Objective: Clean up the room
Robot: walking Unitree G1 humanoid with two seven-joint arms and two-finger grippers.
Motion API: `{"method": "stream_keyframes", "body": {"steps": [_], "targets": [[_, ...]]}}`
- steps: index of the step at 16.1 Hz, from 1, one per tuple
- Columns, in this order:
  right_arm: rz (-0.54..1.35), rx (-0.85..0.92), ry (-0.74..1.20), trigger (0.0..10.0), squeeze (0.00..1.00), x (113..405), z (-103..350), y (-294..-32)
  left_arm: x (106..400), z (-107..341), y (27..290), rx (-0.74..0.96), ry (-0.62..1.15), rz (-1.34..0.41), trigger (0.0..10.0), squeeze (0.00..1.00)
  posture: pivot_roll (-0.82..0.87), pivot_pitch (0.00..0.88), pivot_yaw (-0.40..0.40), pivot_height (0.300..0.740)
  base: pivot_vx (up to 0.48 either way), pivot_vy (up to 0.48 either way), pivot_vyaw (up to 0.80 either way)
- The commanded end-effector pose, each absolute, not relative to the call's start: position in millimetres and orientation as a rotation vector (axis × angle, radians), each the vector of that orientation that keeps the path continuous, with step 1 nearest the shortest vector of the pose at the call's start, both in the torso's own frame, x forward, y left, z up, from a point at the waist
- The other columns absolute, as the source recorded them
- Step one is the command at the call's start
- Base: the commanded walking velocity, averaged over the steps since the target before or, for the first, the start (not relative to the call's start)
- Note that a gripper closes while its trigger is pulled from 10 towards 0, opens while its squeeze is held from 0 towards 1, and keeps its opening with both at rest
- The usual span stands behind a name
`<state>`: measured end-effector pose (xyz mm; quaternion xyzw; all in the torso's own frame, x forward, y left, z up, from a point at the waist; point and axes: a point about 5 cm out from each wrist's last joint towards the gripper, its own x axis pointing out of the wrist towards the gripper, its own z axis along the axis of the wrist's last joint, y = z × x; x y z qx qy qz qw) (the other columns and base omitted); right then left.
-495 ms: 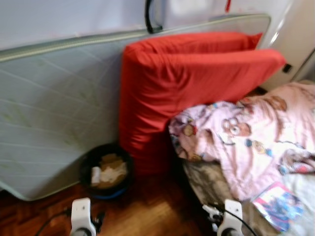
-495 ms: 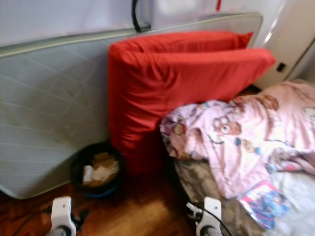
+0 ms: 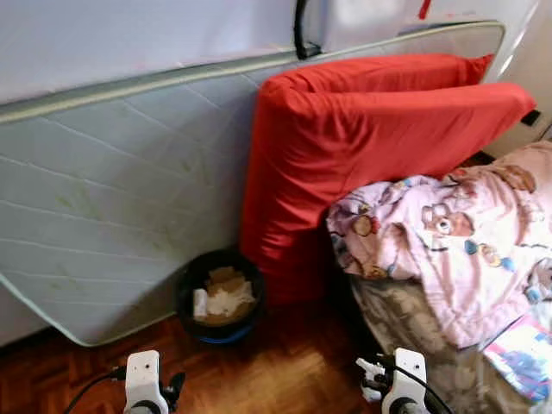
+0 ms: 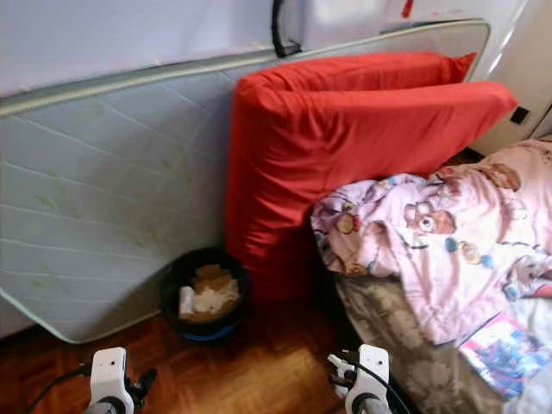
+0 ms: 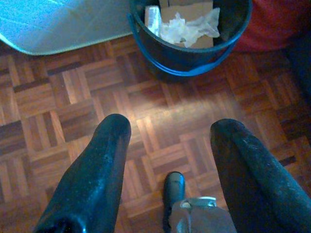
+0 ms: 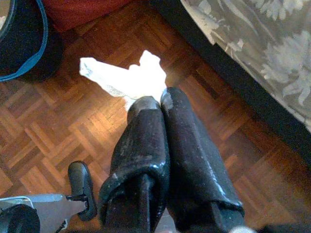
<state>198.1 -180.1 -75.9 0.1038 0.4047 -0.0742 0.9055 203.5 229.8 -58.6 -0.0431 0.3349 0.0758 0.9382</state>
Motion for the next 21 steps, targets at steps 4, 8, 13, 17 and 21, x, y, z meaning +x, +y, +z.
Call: {"method": "stream_keyframes", "body": {"steps": [4,8,13,17,21], "targets": [[-0.170,0.223,0.843,10.0,0.00,195.6,-77.0,-183.7,203.5,-59.5,227.0,-0.095,0.688,0.149,10.0,0.00,0.07,0.023,-0.025,0.736,0.000,0.295,0.00],[-0.173,0.226,0.842,10.0,0.00,195.3,-77.0,-184.2,203.3,-60.0,225.3,-0.101,0.687,0.150,10.0,0.00,0.07,0.034,-0.028,0.736,0.000,0.297,0.00],[-0.175,0.225,0.840,10.0,0.00,194.9,-77.1,-184.7,202.1,-60.8,224.6,-0.102,0.689,0.151,10.0,0.00,0.07,0.043,-0.027,0.736,0.000,0.302,0.00],[-0.174,0.230,0.840,10.0,0.00,195.0,-77.3,-182.5,200.9,-61.0,226.6,-0.099,0.692,0.153,10.0,0.00,0.07,0.053,-0.023,0.736,0.000,0.303,0.00],[-0.171,0.230,0.841,10.0,0.00,194.4,-77.6,-181.4,200.4,-61.2,226.4,-0.095,0.692,0.149,10.0,0.00,0.07,0.057,-0.022,0.736,0.000,0.152,0.00]]}}
